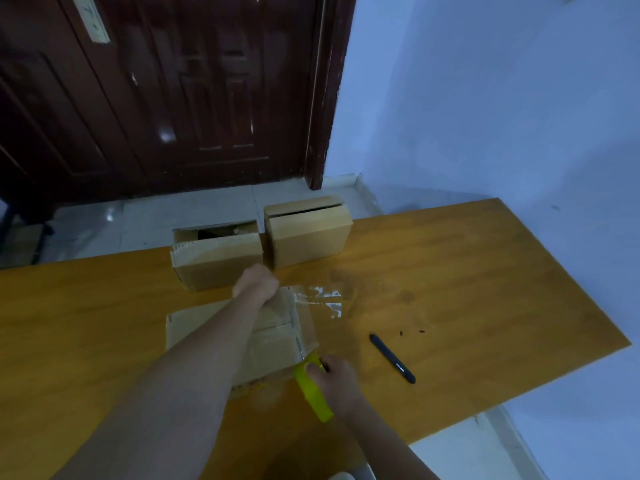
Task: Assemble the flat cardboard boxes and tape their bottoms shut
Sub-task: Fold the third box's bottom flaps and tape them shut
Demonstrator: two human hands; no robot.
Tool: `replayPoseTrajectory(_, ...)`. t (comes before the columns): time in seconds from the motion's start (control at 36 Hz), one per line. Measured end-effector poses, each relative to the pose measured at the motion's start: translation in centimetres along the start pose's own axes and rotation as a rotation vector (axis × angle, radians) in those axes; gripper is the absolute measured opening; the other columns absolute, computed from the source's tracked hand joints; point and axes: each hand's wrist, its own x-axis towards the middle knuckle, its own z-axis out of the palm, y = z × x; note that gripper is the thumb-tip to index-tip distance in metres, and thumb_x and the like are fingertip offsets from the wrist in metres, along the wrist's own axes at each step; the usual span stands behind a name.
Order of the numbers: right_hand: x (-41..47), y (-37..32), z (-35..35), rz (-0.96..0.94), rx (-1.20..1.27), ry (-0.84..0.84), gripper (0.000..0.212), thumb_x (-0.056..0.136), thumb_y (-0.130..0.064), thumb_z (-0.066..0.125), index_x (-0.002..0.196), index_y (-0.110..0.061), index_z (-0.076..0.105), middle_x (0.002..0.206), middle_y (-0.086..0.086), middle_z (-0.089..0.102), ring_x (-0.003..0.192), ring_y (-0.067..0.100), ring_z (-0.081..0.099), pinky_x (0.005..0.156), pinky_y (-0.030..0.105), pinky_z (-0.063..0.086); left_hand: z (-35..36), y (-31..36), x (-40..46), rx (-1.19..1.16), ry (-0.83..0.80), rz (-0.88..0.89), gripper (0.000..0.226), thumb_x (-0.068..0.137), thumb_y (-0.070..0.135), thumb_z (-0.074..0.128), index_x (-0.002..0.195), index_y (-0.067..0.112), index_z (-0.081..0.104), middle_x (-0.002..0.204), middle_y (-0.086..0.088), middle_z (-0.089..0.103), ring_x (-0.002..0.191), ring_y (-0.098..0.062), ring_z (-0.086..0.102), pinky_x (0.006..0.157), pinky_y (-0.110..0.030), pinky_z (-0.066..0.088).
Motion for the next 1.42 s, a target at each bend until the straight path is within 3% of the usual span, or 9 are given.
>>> replayPoseTrajectory(0.22,1.2,-0.5,-1.4,0.014,0.045,-0.024,0.043,0.093,-0.021,0.054,0.061,-0.018,0.026,0.055,-0.002,0.02,0.044,0.007,0.02,0.044,0.02,0.016,0.9,-4.2,-3.3,0.025,0.368,0.489,0.046,0.094,0.022,0.051,0.139,0.017,0.042,0.134,-0.007,0.044,0.125,-0.025,0.038,0.102,-0.039,0.035)
replayPoseTrajectory(0.42,1.7,-1.4,-2.1,0.007,0.102,-0.055,0.041,0.092,-0.021,0.054,0.061,-0.015,0.028,0.055,-0.002,0.022,0.043,0.009,0.023,0.047,0.023,0.02,3.1,-6.9,-7.1,0.21,0.217,0.636,0.046,0.096,0.041,0.035,0.139,0.026,0.04,0.144,-0.002,0.031,0.136,-0.023,0.024,0.11,-0.038,0.024)
replayPoseTrajectory(0.56,1.6,-0.8,-1.1,0.083,0.173,-0.064,0.032,0.096,-0.025,0.051,0.069,-0.01,0.042,0.059,0.0,0.034,0.05,0.013,0.034,0.054,0.028,0.028,4.0,-8.3,-7.6,0.24,0.151,0.694,0.084,0.079,0.078,0.003,0.143,0.034,0.033,0.15,0.002,0.025,0.137,-0.02,0.012,0.111,-0.044,0.02)
replayPoseTrajectory(0.72,1.7,-0.2,-0.1,0.193,0.201,-0.044,0.029,0.095,-0.03,0.051,0.077,-0.007,0.051,0.072,0.018,0.045,0.062,0.025,0.05,0.059,0.034,0.035,4.2,-8.9,-7.4,0.374,0.156,0.788,0.075,0.073,0.075,0.032,0.139,0.039,0.025,0.148,-0.005,0.033,0.132,-0.025,0.009,0.108,-0.059,0.022)
replayPoseTrajectory(0.86,2.4,-0.1,0.4,0.138,0.059,-0.066,0.059,0.094,-0.052,0.043,0.132,-0.008,0.051,0.127,0.013,0.058,0.115,0.03,0.056,0.097,0.038,0.044,3.9,-8.6,-7.4,0.423,0.106,0.731,0.069,0.086,0.059,0.043,0.147,0.039,0.019,0.155,0.003,0.009,0.134,-0.022,-0.008,0.115,-0.048,0.003)
replayPoseTrajectory(0.94,1.8,1.3,-0.1,0.102,0.16,-0.087,0.102,0.063,-0.089,0.041,0.122,-0.008,0.061,0.119,0.014,0.064,0.108,0.028,0.061,0.096,0.046,0.047,3.7,-8.5,-7.5,0.414,0.097,0.718,0.068,0.089,0.054,0.049,0.147,0.04,0.017,0.156,0.004,0.007,0.136,-0.022,-0.008,0.116,-0.046,0.0)
replayPoseTrajectory(1.08,-0.7,3.3,-1.1,0.18,0.324,-0.195,0.021,0.096,-0.04,0.048,0.108,-0.026,0.058,0.102,-0.012,0.06,0.093,0.001,0.055,0.077,0.015,0.044,3.5,-8.1,-7.6,0.393,0.093,0.69,0.069,0.088,0.053,0.05,0.147,0.042,0.015,0.155,0.007,0.006,0.14,-0.025,-0.004,0.116,-0.045,0.0)
replayPoseTrajectory(1.33,0.1,5.9,-1.6,-0.022,0.359,-0.047,0.071,0.075,-0.067,0.061,0.094,0.001,0.065,0.097,0.033,0.06,0.086,0.042,0.062,0.073,0.037,0.047,3.9,-7.8,-7.2,0.309,0.088,0.64,0.069,0.087,0.05,0.055,0.146,0.042,0.021,0.155,0.008,0.006,0.136,-0.022,-0.006,0.117,-0.048,0.009)
replayPoseTrajectory(1.42,0.7,5.3,-1.6,0.007,0.267,-0.009,0.045,0.083,-0.053,0.062,0.082,-0.008,0.069,0.079,0.018,0.068,0.08,0.038,0.065,0.07,0.042,0.051,3.9,-7.8,-7.1,0.316,0.084,0.631,0.069,0.087,0.051,0.055,0.146,0.043,0.02,0.155,0.009,0.005,0.137,-0.023,-0.006,0.117,-0.047,0.007)
